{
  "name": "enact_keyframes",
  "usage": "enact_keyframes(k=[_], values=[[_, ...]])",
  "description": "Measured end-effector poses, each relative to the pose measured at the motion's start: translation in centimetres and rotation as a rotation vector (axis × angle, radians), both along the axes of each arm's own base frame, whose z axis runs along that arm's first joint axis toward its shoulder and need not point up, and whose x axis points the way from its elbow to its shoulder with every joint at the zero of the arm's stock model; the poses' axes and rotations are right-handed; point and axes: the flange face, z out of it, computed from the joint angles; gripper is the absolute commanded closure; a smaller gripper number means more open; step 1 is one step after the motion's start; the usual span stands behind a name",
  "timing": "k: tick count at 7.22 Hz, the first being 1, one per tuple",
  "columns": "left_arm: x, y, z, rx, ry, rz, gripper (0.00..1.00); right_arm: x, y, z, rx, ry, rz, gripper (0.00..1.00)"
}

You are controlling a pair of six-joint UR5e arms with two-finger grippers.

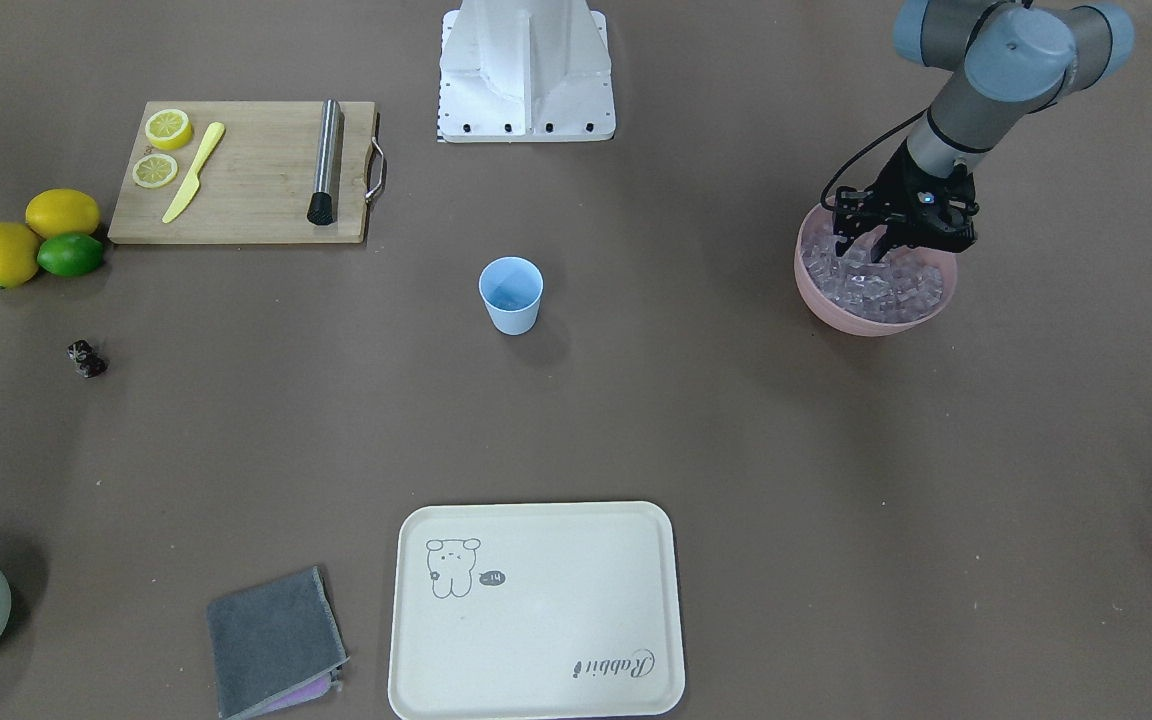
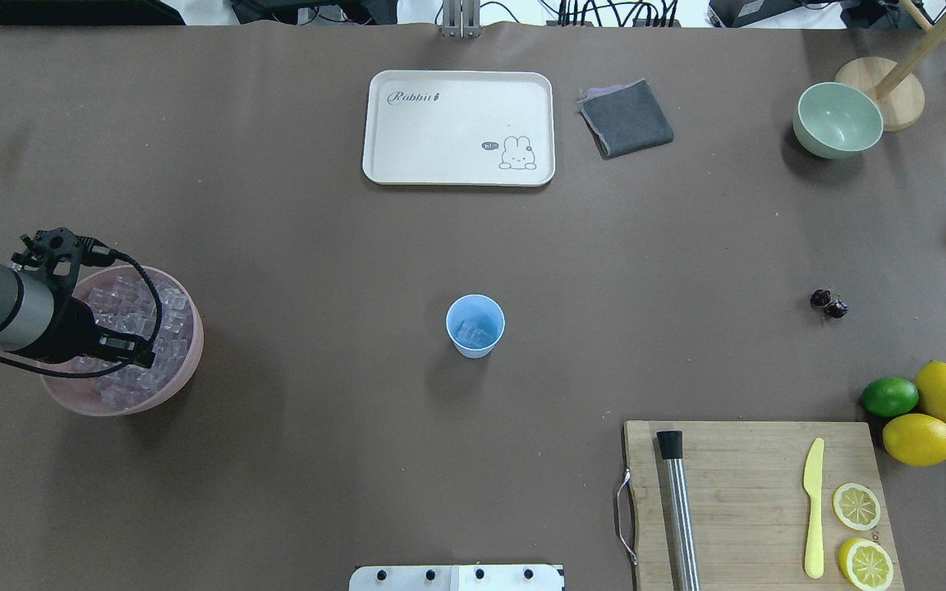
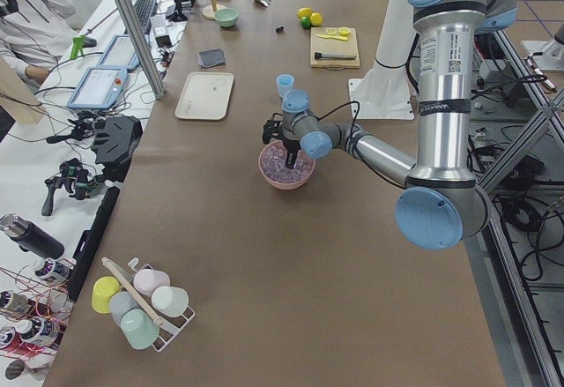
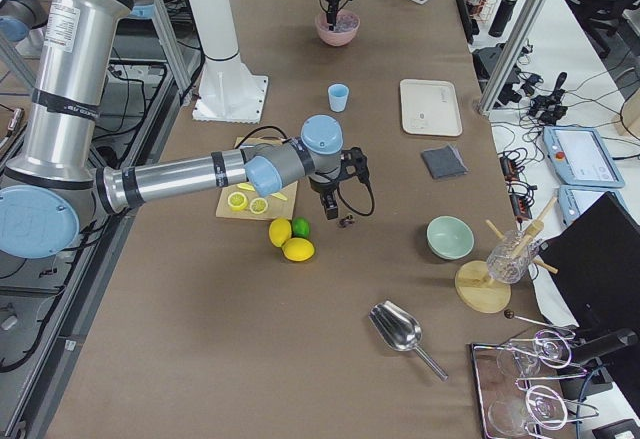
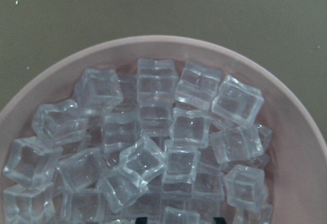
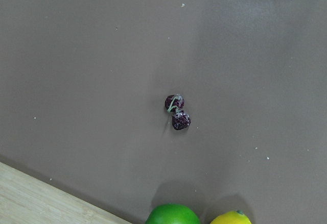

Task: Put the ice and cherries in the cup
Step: 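Grasp a third ice cube in the bowl with the left gripper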

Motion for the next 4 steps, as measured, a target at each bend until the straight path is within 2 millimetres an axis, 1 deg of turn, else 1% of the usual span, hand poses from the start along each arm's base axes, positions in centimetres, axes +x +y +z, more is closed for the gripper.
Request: enact_keyframes(k=[1,2,3,4], values=[[0.06,-0.02,0.08,-0.001,-0.001,0.000,0.56,0.00,0.00,0.03,-0.001,0.000,0.000,0.00],[0.12,-0.05,0.15,-0.002,-0.002,0.001,0.72,-0.01,0.00,0.05,-0.002,0.000,-0.001,0.00],[0.15,-0.07,0.17,-0.002,-0.003,0.001,1.00,-0.02,0.00,0.06,-0.002,0.000,-0.001,0.00],[0.14,-0.05,0.06,-0.001,-0.001,0.002,1.00,-0.02,0.00,0.09,-0.002,0.000,-0.001,0.00]])
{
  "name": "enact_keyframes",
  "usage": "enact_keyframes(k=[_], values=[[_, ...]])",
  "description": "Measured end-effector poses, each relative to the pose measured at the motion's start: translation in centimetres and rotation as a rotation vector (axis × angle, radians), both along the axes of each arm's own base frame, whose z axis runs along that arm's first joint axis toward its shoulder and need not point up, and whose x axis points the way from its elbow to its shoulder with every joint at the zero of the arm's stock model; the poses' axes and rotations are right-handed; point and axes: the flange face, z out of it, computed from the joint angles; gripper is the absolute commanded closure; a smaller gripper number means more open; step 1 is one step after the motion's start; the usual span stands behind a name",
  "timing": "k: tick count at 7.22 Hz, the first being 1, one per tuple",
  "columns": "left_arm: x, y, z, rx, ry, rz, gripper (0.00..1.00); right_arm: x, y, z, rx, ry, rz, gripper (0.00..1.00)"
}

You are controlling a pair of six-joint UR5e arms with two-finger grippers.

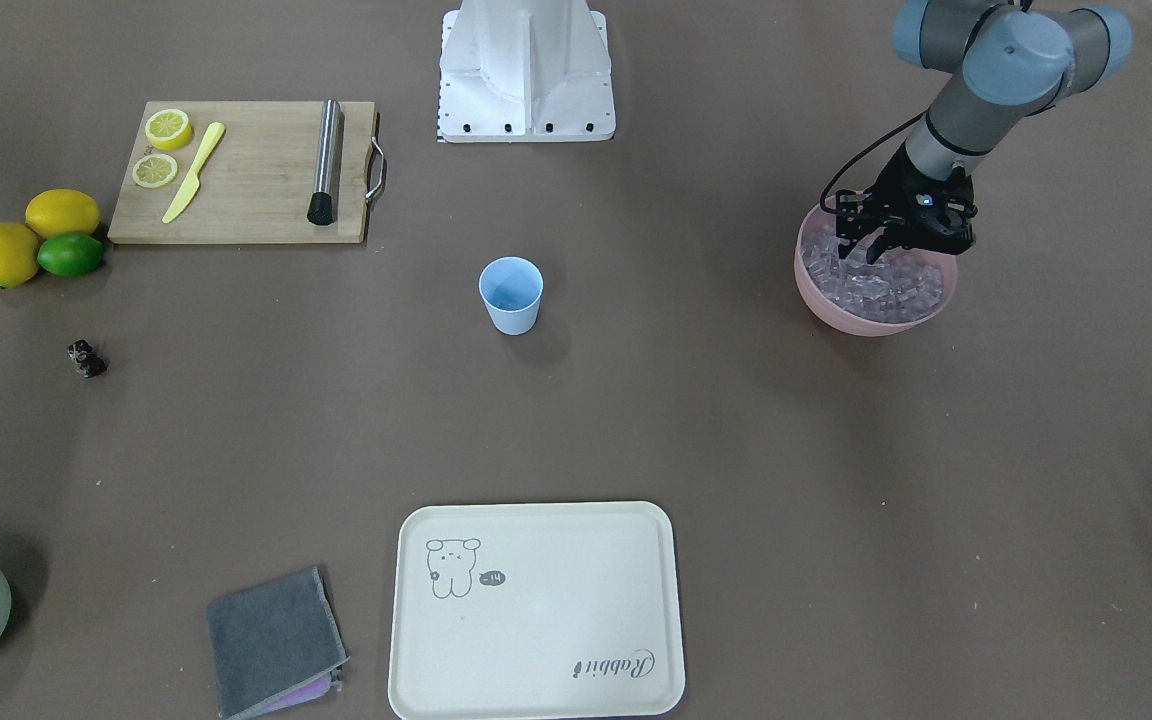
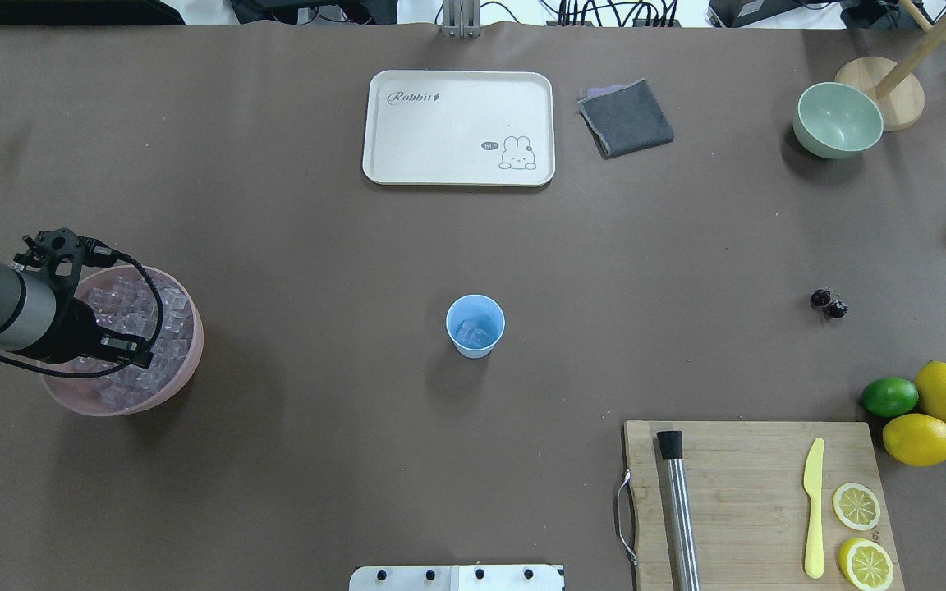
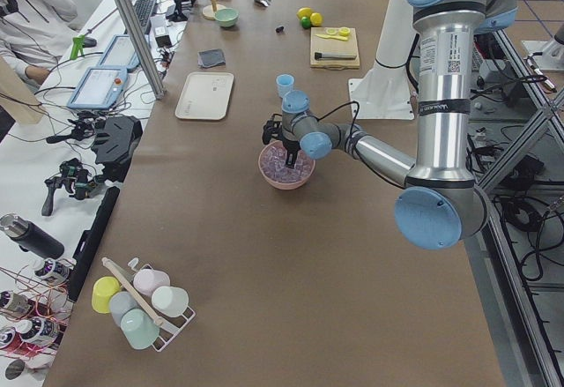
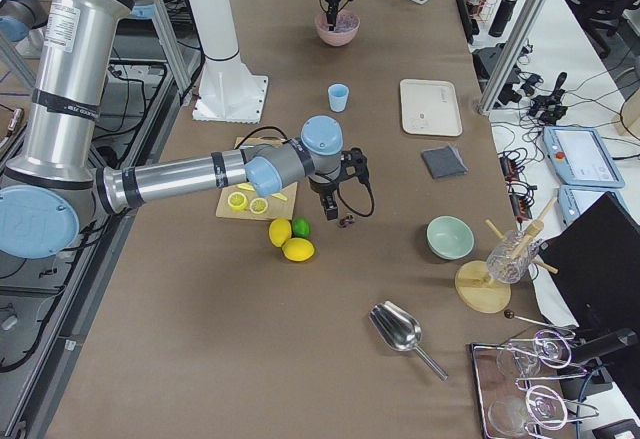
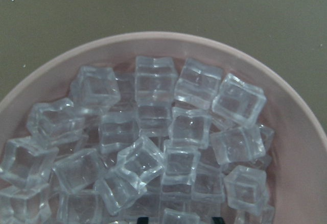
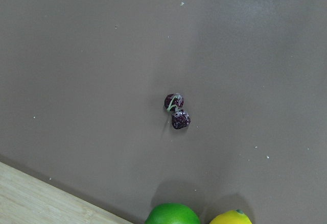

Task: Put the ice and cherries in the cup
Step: 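Grasp a third ice cube in the bowl with the left gripper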

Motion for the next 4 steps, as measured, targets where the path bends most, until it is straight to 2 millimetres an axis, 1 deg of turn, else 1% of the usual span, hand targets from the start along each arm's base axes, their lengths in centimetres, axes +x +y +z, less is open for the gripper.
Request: enact_keyframes(k=[3,4], values=[[-0.2,0.3,-0.9,-0.015,0.029,0.025,1.00,0.0,0.0,0.0,0.000,0.000,0.000,0.00],[-1.0,0.6,-2.3,-0.010,0.055,0.027,1.00,0.0,0.0,0.0,0.000,0.000,0.000,0.00]])
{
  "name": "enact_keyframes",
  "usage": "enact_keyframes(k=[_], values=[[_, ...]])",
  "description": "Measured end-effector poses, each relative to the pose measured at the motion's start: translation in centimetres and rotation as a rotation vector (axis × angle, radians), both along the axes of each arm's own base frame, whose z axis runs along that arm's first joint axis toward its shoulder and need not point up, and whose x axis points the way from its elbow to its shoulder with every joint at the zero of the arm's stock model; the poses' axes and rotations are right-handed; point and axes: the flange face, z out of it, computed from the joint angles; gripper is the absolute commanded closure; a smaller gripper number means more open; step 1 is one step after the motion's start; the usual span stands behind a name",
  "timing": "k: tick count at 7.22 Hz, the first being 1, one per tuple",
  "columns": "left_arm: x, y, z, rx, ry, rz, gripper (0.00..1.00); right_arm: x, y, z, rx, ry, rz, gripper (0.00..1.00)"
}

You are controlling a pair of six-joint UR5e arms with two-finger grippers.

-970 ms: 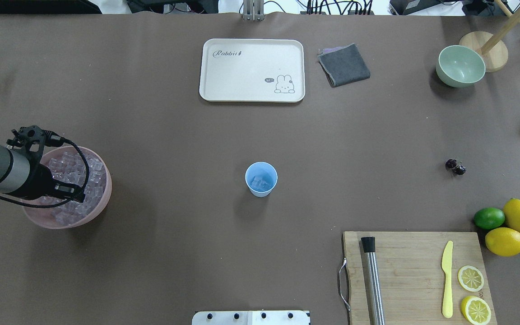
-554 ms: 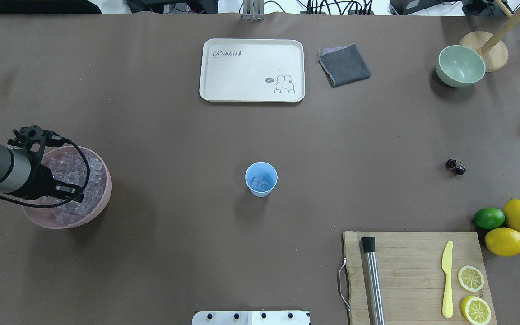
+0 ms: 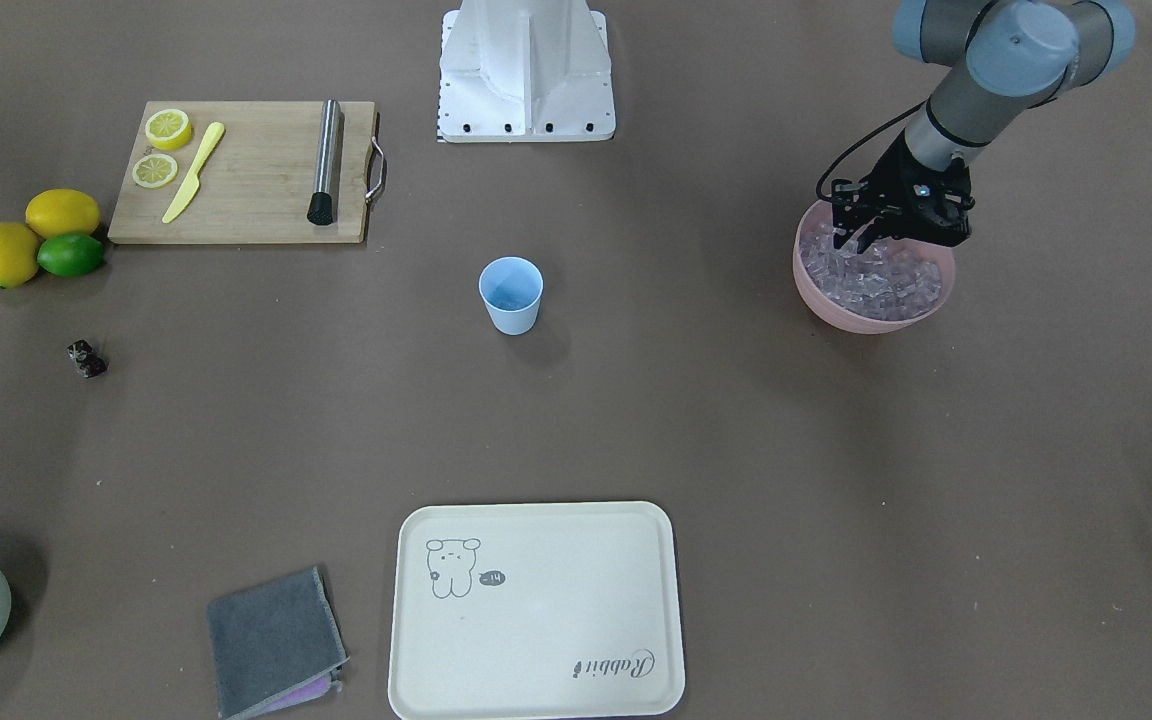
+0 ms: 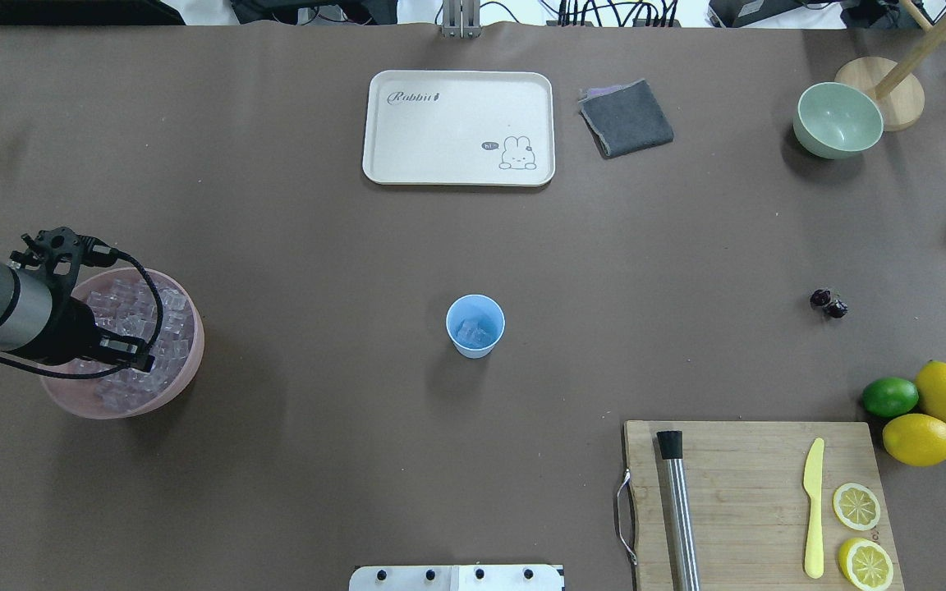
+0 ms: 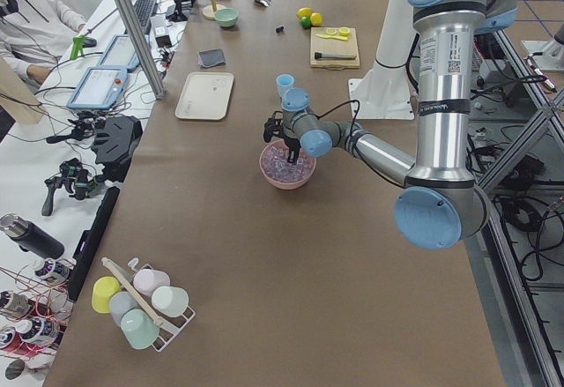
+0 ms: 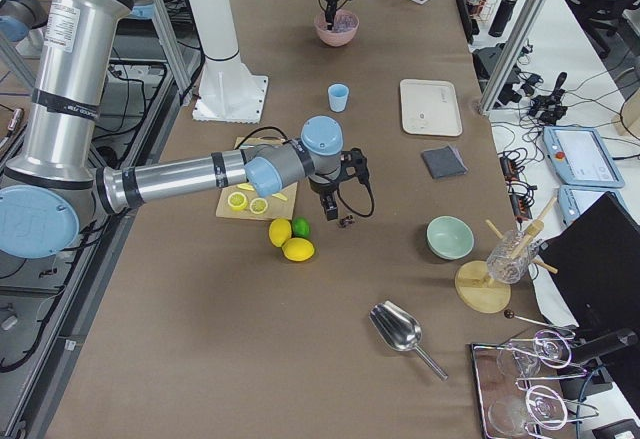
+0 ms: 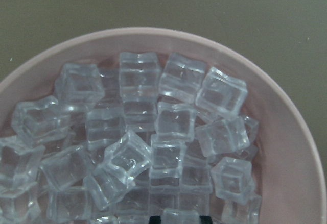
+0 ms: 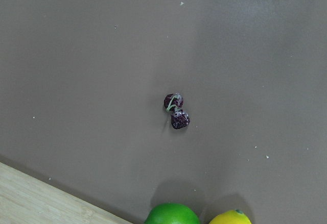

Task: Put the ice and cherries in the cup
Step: 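Grasp a third ice cube in the bowl with the left gripper, then carry the ice cube with the left gripper over the blue cup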

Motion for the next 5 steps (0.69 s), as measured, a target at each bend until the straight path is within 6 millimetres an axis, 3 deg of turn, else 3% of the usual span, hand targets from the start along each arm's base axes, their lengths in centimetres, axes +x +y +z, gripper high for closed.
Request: enact_keyframes(k=[2,3,4,5], values=[[-2.4,-0.8,-4.2,-0.011,0.107,0.015,1.00,0.0,0.0,0.0,0.000,0.000,0.000,0.00],[-2.3,-2.0,-7.0,-0.019,0.165,0.010,1.00,0.0,0.0,0.0,-0.001,0.000,0.000,0.00],[-0.8,-3.5,-10.3,-0.048,0.215,-0.013,1.00,0.0,0.0,0.0,0.000,0.000,0.001,0.00],[2.1,-4.6,-13.9,-0.089,0.257,-0.030,1.00,0.0,-0.1,-0.1,0.002,-0.001,0.000,0.00]])
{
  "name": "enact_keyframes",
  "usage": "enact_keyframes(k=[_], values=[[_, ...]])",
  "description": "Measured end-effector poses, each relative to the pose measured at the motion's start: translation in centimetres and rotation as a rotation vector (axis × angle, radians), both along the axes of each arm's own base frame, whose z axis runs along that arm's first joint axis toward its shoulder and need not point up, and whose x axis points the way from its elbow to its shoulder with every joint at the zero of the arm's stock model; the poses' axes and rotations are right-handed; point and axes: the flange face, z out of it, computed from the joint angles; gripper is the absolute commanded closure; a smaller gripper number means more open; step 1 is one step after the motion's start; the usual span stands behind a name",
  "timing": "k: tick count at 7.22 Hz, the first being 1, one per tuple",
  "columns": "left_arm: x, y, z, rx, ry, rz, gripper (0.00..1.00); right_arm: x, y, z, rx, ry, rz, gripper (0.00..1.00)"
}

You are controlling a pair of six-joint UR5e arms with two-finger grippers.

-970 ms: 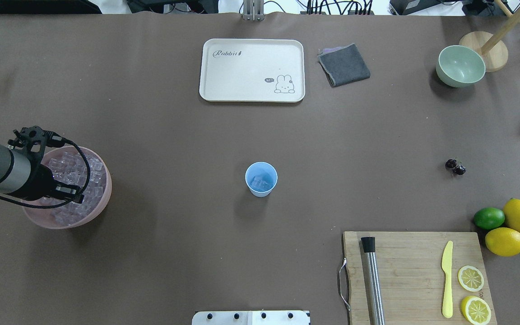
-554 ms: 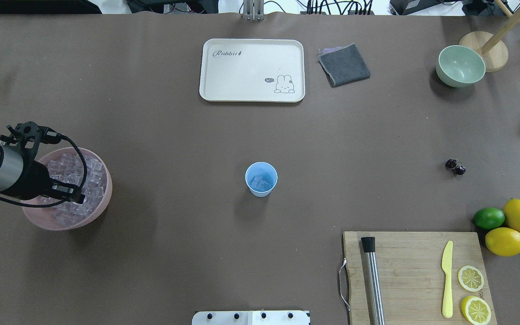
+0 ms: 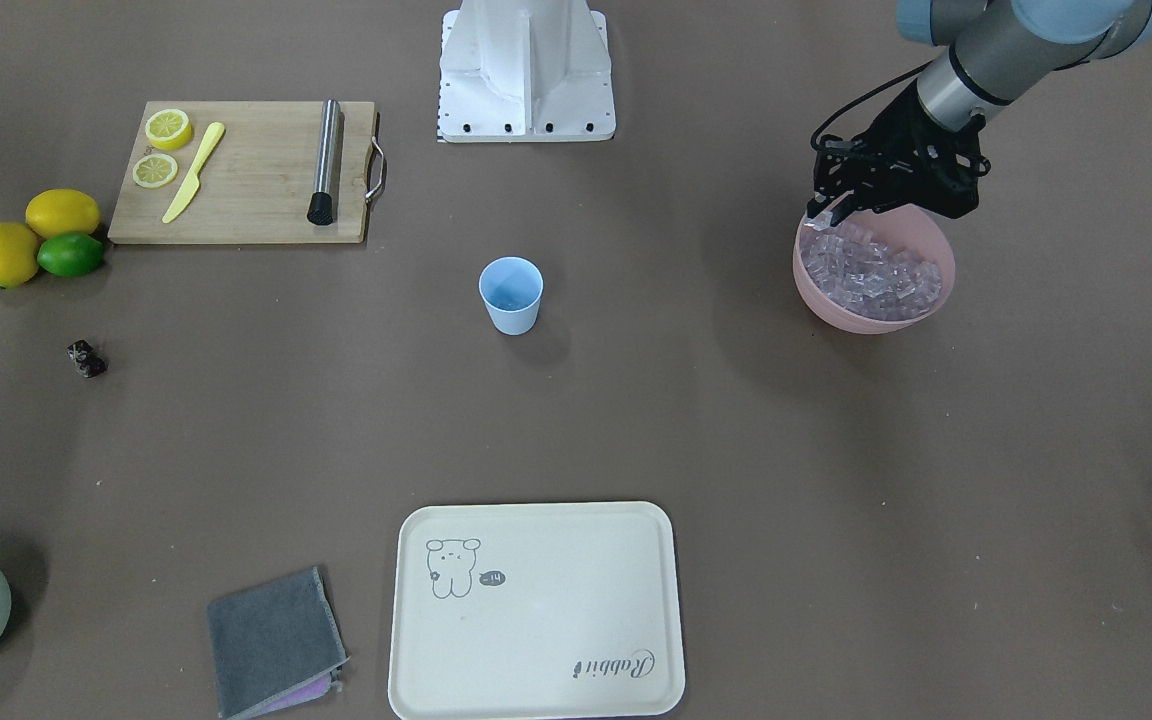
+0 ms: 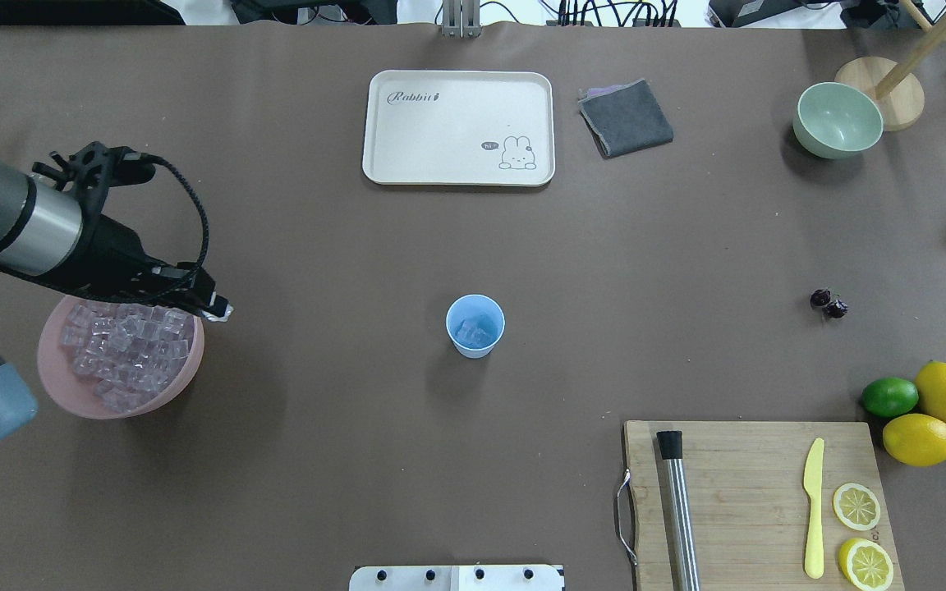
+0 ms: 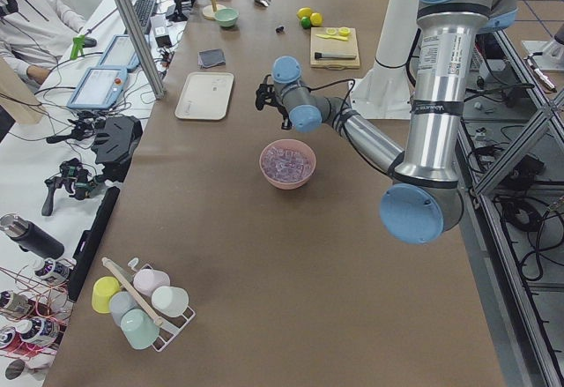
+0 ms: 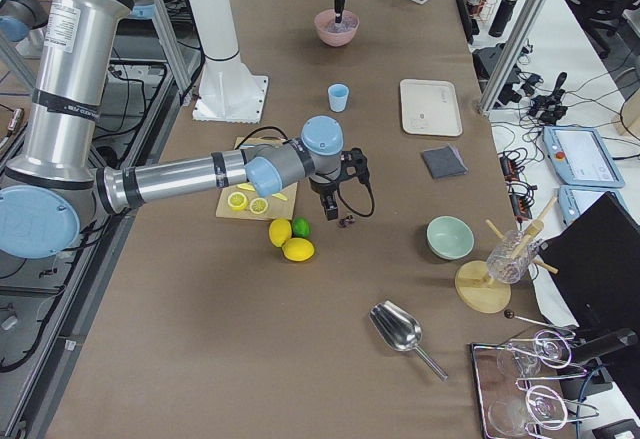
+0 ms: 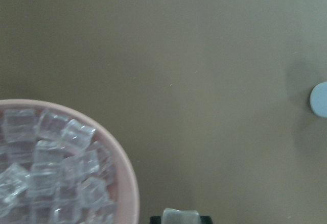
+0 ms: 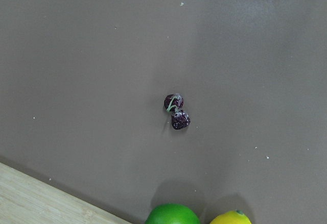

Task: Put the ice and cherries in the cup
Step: 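Carry the ice cube with the left gripper over the blue cup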

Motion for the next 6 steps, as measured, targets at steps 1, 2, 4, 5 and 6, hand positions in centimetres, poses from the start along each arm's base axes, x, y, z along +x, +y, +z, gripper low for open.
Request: enact_keyframes(k=[1,2,4,5,6], values=[[4.2,-0.2,-3.8,-0.044,0.024,-0.015,1.00,-0.1,-0.1,-0.1,0.003,0.000,0.000,0.00],[8.1,-0.1,-7.3,-0.064,0.027,-0.038,1.00,-0.2,-0.4,-0.1,0.003,0.003,0.002,0.00],[14.7,0.6,-12.9,-0.059,-0.009,-0.078,1.00,-0.7,-1.3,1.0,-0.013,0.014,0.003,0.00],[17.4,0.5,-14.6,-0.049,-0.024,-0.091,1.00,-1.1,-1.6,1.4,-0.018,0.020,-0.002,0.00],[19.4,0.3,-15.6,-0.044,-0.035,-0.098,1.00,-1.4,-1.8,1.7,-0.021,0.023,-0.004,0.00]])
